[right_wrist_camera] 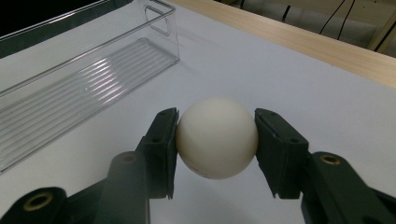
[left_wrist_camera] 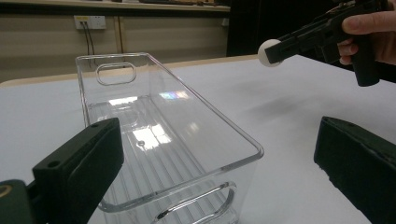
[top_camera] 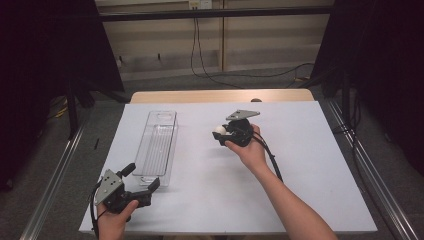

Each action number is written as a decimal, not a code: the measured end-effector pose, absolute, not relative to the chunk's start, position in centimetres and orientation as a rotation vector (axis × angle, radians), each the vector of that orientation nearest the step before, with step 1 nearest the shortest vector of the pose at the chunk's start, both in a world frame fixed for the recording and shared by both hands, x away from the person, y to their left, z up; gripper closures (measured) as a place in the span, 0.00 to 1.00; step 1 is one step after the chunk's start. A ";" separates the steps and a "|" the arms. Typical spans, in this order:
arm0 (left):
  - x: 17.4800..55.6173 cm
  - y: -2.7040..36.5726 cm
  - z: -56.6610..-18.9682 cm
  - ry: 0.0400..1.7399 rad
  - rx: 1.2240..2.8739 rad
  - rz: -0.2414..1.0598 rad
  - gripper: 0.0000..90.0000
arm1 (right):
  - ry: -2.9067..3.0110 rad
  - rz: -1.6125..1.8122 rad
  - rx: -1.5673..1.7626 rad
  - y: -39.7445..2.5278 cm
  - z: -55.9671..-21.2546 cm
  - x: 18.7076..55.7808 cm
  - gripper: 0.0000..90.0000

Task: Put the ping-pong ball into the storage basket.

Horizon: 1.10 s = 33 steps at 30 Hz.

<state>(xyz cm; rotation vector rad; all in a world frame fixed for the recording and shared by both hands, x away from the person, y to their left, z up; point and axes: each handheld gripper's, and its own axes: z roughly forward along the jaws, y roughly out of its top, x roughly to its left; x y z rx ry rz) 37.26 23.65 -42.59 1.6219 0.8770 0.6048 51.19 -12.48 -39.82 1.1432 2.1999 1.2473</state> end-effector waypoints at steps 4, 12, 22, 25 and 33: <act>37.3 23.7 -42.6 0.870 1.630 0.603 0.02 | 2.205 1.245 1.138 -12.3 -39.9 51.2 0.57; 37.2 23.6 -42.6 0.880 1.624 0.601 0.02 | 2.210 1.247 1.142 -12.1 -39.9 51.2 0.57; 37.3 23.6 -42.6 0.869 1.629 0.605 0.02 | 2.209 1.248 1.142 -11.9 -39.7 51.2 0.57; 37.3 23.6 -42.6 0.872 1.627 0.602 0.02 | 2.213 1.250 1.134 -11.8 -39.6 51.3 0.57; 37.3 23.6 -42.6 0.872 1.626 0.602 0.02 | 2.220 1.256 1.129 -11.2 -39.4 51.3 0.57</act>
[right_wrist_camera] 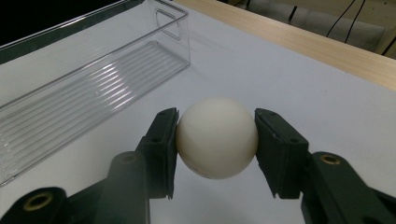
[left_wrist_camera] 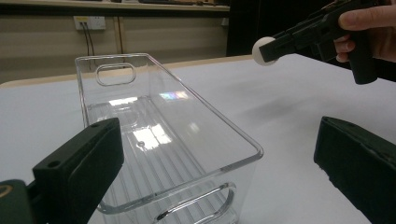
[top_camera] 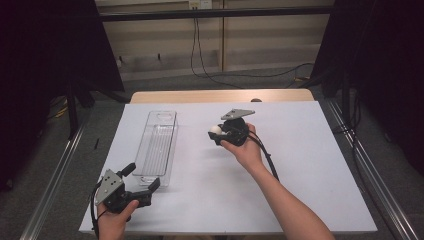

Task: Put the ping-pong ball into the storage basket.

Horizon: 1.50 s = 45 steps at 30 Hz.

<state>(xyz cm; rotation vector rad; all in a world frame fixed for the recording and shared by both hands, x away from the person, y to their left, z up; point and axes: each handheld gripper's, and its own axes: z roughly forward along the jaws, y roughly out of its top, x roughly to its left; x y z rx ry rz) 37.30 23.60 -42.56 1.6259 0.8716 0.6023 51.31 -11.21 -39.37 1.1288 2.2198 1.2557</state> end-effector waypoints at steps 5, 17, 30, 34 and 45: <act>37.3 23.6 -42.5 0.867 1.628 0.603 0.02 | 2.220 1.261 1.122 -10.9 -39.2 51.3 0.57; 37.3 23.6 -42.5 0.868 1.622 0.601 0.02 | 2.223 1.262 1.115 -10.7 -39.0 51.4 0.57; 37.4 23.6 -42.5 0.867 1.627 0.604 0.02 | 2.231 1.254 1.102 -10.5 -38.8 51.5 0.57; 37.4 23.6 -42.5 0.868 1.629 0.605 0.02 | 2.231 1.254 1.102 -10.3 -38.8 51.4 0.57; 37.3 23.6 -42.5 0.868 1.629 0.605 0.02 | 2.249 1.251 1.085 -9.8 -38.7 51.4 0.57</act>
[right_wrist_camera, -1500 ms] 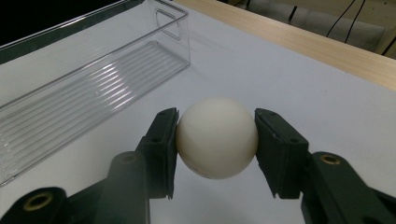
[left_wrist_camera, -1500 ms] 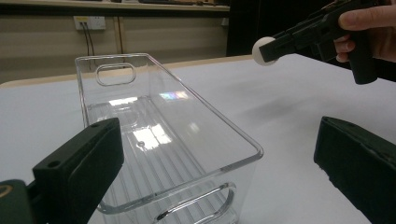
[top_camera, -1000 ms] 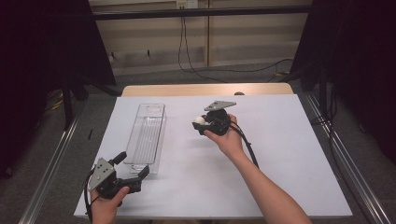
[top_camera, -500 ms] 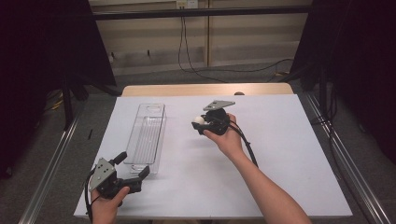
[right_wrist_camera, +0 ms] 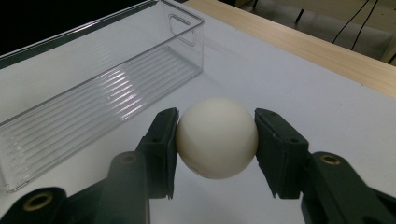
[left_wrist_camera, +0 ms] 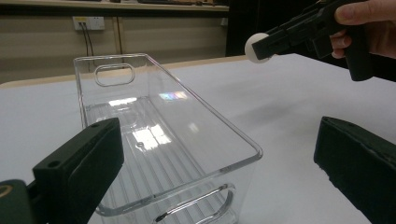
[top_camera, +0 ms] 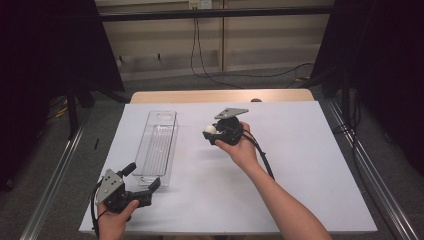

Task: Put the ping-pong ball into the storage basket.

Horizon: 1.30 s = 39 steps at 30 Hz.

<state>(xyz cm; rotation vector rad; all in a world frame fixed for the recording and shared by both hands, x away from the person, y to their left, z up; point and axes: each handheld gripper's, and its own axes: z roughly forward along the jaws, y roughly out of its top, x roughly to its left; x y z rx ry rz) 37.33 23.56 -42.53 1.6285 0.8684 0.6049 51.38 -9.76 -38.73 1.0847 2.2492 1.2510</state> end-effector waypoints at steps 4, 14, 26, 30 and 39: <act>37.3 23.6 -42.6 0.867 1.631 0.605 0.02 | 2.244 1.258 1.087 -9.6 -38.7 51.4 0.57; 37.3 23.6 -42.5 0.864 1.632 0.603 0.02 | 2.252 1.262 1.071 -9.2 -38.3 51.4 0.57; 37.3 23.6 -42.5 0.865 1.630 0.608 0.02 | 2.257 1.261 1.062 -8.8 -38.0 51.4 0.57; 37.3 23.6 -42.5 0.866 1.630 0.608 0.02 | 2.250 1.270 1.064 -8.8 -37.9 51.5 0.57; 37.4 23.6 -42.5 0.864 1.631 0.604 0.02 | 2.252 1.276 1.064 -8.5 -37.7 51.5 0.57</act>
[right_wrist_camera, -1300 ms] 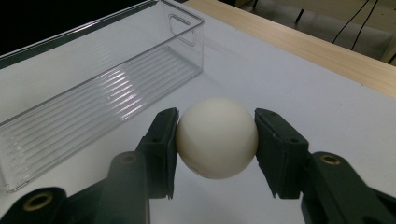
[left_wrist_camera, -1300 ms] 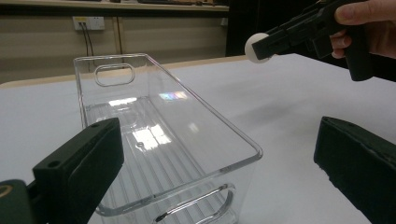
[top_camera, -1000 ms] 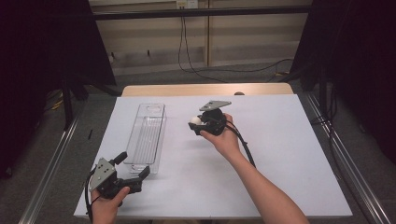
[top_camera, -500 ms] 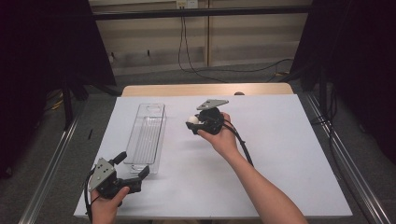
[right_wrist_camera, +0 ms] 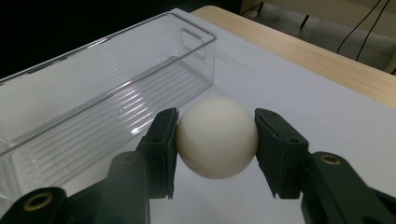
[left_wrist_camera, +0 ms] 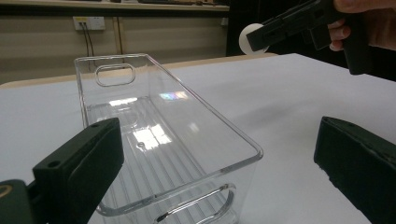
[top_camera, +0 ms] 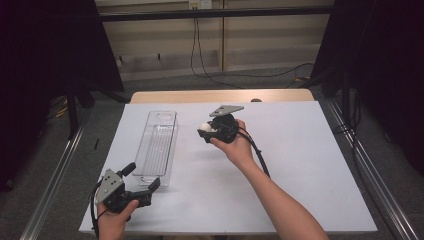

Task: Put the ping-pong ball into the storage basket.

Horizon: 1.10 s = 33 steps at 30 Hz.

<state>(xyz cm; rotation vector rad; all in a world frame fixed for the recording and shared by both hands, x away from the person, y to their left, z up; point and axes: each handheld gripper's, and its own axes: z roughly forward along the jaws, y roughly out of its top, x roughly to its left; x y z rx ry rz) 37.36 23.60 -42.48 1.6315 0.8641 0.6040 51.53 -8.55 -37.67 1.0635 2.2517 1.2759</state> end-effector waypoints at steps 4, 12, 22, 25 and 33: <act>37.3 23.6 -42.5 0.866 1.631 0.607 0.02 | 2.246 1.278 1.067 -8.4 -37.6 51.5 0.57; 37.3 23.6 -42.5 0.863 1.634 0.605 0.02 | 2.254 1.278 1.055 -8.2 -37.5 51.6 0.57; 37.3 23.6 -42.5 0.861 1.640 0.602 0.02 | 2.257 1.281 1.055 -8.0 -37.4 51.7 0.57; 37.3 23.5 -42.5 0.865 1.637 0.606 0.02 | 2.253 1.283 1.064 -7.8 -37.3 51.7 0.57; 37.3 23.6 -42.5 0.859 1.634 0.600 0.02 | 2.257 1.284 1.045 -7.5 -36.9 51.8 0.57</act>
